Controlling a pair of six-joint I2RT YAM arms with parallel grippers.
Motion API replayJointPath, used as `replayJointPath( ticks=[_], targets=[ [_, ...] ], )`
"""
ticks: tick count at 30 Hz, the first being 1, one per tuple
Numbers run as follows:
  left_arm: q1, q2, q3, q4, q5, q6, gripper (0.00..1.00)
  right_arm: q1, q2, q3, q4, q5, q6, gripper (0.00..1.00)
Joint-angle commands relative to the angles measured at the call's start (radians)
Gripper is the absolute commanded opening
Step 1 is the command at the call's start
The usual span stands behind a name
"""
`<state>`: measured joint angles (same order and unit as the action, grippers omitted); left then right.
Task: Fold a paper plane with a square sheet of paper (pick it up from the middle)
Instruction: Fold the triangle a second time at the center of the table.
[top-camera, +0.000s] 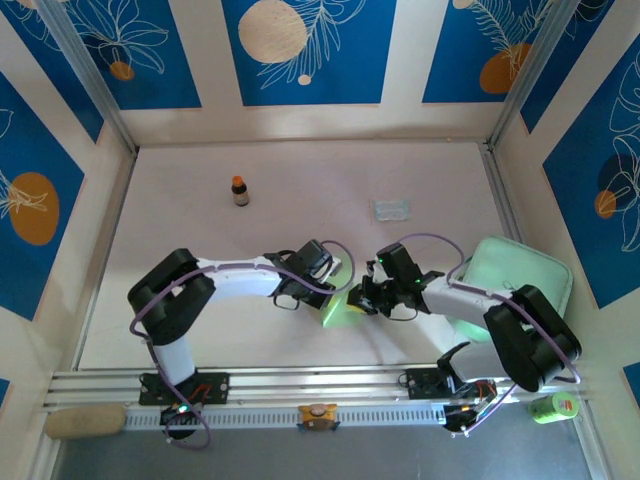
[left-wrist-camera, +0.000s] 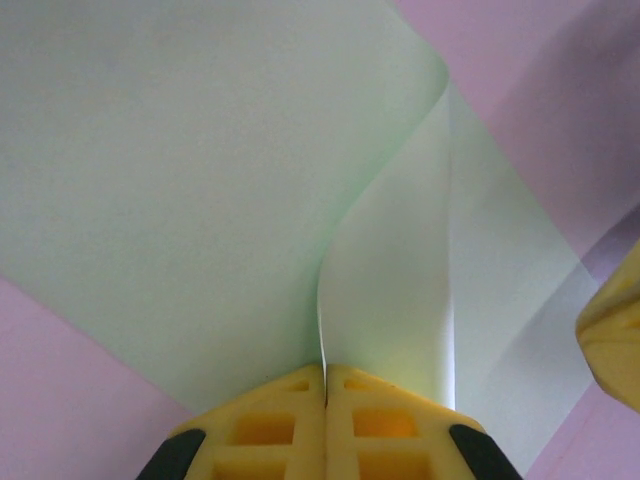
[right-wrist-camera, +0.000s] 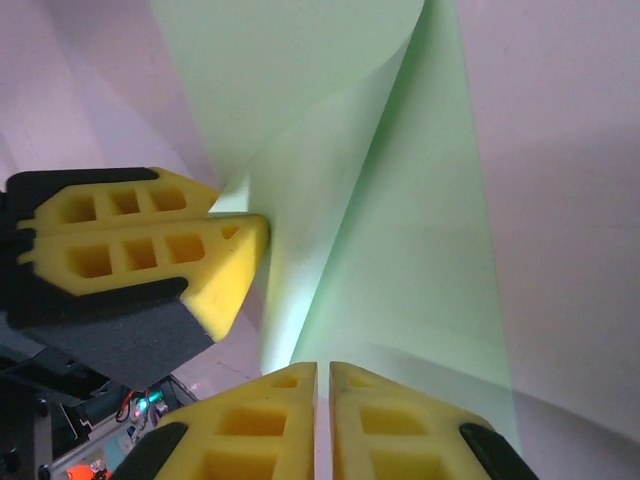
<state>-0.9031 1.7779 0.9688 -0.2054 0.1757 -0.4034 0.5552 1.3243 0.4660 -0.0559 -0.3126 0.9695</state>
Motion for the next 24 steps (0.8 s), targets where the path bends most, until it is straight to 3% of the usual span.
replayJointPath(
  ticks=[1,6,11,14,24],
  targets=[
    [0.004,0.004,-0.047,-0.001,0.036,-0.136,0.03,-0.003,-0.030,0.012,-0.046,0.005,0.008,0.14],
    [-0.007,-0.030,-0.067,0.039,0.029,-0.193,0.03,0.009,-0.021,-0.013,-0.001,0.004,0.056,0.13],
    [-0.005,-0.015,-0.029,0.004,0.021,-0.132,0.04,0.029,0.068,0.003,0.054,-0.027,0.052,0.09],
    [-0.005,-0.014,-0.009,-0.014,0.018,-0.100,0.04,0.041,0.100,0.019,0.024,0.015,0.052,0.07],
    [-0.003,-0.005,0.039,-0.050,-0.008,-0.014,0.06,0.028,0.114,-0.011,-0.021,0.063,0.036,0.04]
  ],
)
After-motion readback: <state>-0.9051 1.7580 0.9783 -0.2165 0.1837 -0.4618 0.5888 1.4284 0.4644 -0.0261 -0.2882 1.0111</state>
